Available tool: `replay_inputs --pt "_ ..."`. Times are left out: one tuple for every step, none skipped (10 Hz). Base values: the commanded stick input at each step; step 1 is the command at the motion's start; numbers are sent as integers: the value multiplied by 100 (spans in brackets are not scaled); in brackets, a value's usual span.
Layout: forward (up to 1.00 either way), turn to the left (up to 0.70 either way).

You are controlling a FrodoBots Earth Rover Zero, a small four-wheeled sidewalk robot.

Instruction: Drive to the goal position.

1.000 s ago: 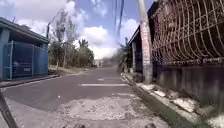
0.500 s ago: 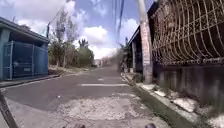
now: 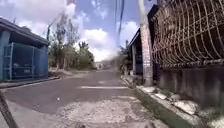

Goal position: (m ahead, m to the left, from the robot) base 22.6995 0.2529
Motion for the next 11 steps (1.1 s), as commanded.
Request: replay_inputs --pt "70 0" --pt "70 0" --pt "70 0" --pt "70 0" --pt "70 0" --pt "70 0" --pt "70 0" --pt "70 0" --pt "70 0" --pt "70 0" --pt "70 0"
